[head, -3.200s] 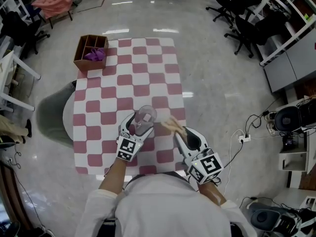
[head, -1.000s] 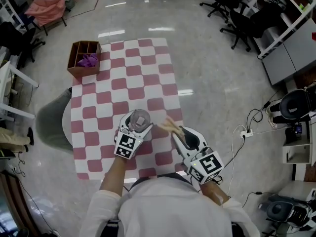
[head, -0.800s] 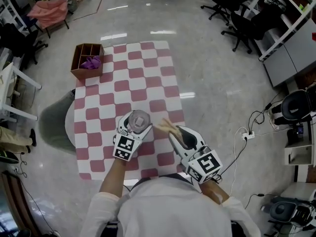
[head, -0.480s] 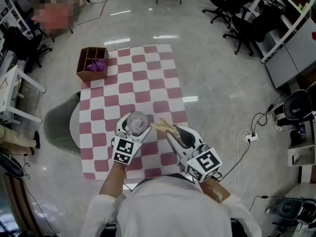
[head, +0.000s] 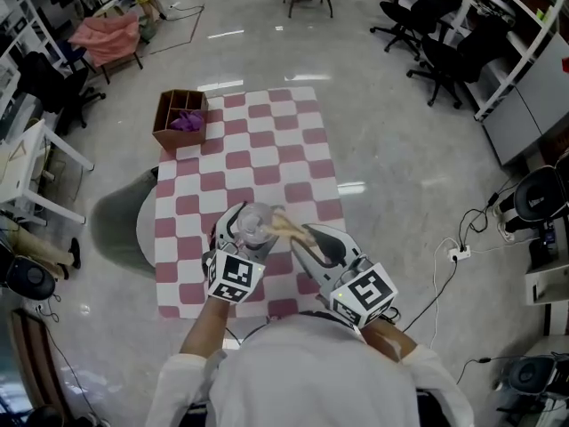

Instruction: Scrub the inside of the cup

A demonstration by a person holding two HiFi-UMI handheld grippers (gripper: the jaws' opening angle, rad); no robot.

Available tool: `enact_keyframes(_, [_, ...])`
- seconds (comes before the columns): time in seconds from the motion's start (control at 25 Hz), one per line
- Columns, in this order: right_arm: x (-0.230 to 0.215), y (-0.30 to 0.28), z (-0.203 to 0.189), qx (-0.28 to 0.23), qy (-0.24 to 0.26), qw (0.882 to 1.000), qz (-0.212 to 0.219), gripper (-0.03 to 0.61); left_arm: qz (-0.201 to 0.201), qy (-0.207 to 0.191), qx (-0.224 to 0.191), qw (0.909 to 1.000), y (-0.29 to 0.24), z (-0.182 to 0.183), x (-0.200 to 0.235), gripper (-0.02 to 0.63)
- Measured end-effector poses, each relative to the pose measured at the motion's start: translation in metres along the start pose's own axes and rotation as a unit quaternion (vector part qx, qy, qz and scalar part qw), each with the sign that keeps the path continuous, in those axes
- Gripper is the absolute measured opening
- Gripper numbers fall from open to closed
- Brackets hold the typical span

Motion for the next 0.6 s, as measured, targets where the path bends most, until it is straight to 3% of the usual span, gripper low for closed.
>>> enact_keyframes(0.24, [0.016,-0.003,-0.001,0.001,0.013,0.999,0.03,0.115,0.011,-0.025,0.008,0.9996,0.018,0.006,-0.007,0.379])
enact_keyframes(0.6, [0.026,-0.018,-0.004,0.056,0.072,0.995,0.038,0.115,0.013,-0.113,0.022,0.9933,0.033,0.018,-0.024,0.379])
Point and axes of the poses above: the fingertips, and each gripper's own axes: y backward along the fingers, x to its left, z out of its top, the point moved 9 cm from there along y, backward along the fingers, and after that the axes turned 1 degree about y, right-handed, at the moved point
